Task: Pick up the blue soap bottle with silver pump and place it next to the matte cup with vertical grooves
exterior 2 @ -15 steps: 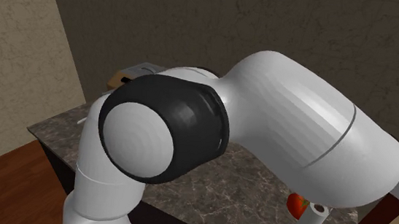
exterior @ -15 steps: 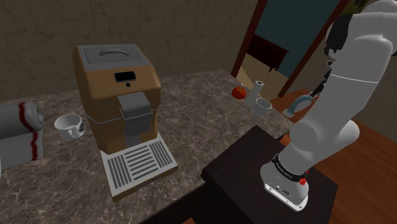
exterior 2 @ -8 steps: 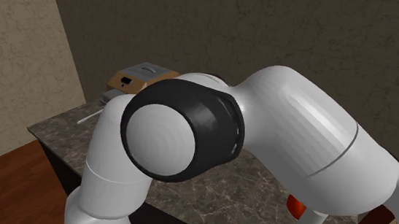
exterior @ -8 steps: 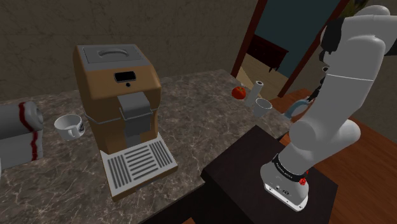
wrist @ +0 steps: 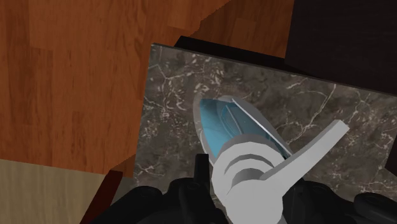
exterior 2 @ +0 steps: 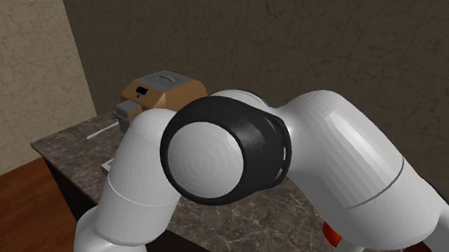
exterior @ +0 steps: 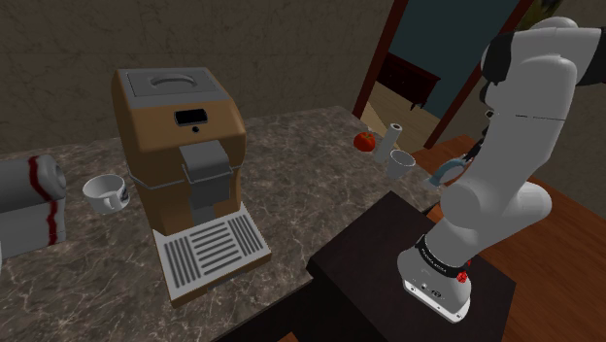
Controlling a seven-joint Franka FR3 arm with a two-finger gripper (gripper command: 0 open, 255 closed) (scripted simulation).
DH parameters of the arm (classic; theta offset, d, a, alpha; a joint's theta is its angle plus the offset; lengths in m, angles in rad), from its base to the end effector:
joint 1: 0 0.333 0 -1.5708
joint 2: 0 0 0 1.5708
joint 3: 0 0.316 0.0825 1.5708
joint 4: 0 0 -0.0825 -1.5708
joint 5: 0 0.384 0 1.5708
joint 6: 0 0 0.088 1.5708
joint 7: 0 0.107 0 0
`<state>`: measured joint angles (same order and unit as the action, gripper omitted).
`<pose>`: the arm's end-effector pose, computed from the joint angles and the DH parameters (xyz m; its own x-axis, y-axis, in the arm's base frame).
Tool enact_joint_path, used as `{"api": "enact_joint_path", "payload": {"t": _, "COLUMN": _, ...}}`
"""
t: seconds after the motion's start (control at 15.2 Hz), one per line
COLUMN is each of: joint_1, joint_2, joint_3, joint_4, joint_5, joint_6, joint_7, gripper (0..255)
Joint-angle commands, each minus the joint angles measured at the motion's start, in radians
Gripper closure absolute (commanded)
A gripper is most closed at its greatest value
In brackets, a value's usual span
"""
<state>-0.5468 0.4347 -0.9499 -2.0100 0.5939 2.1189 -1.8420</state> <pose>0.0890 -0.5773 0.3101 0.9896 0.0202 0.1421 0.0309 -0.9968 -0.0737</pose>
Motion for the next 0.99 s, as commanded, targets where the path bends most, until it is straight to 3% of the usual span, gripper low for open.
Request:
{"api": "enact_joint_path", "payload": {"t": 0.0, "joint_1": -0.002, "joint_2": 0.003, "joint_3": 0.002, "joint_4": -0.001, "joint_5": 0.004, "joint_6": 0.003, "joint_7": -0.002, "gripper": 255}}
{"api": "enact_joint_path", "payload": {"t": 0.33, "joint_1": -0.002, "joint_2": 0.003, "joint_3": 0.002, "joint_4": -0.001, "joint_5": 0.004, "joint_6": 0.003, "joint_7": -0.002, "gripper": 255}}
{"api": "enact_joint_path", "payload": {"t": 0.4, "joint_1": -0.002, "joint_2": 0.003, "joint_3": 0.002, "joint_4": -0.001, "joint_5": 0.004, "joint_6": 0.003, "joint_7": -0.002, "gripper": 0}}
{"api": "enact_joint_path", "payload": {"t": 0.73, "joint_1": -0.002, "joint_2": 0.003, "joint_3": 0.002, "joint_4": -0.001, "joint_5": 0.004, "joint_6": 0.003, "joint_7": -0.002, "gripper": 0}}
{"api": "enact_joint_path", "payload": {"t": 0.92, "joint_1": 0.025, "joint_2": -0.055, "joint_3": -0.047, "joint_4": 0.034, "joint_5": -0.065, "joint_6": -0.064, "joint_7": 0.039, "gripper": 0}}
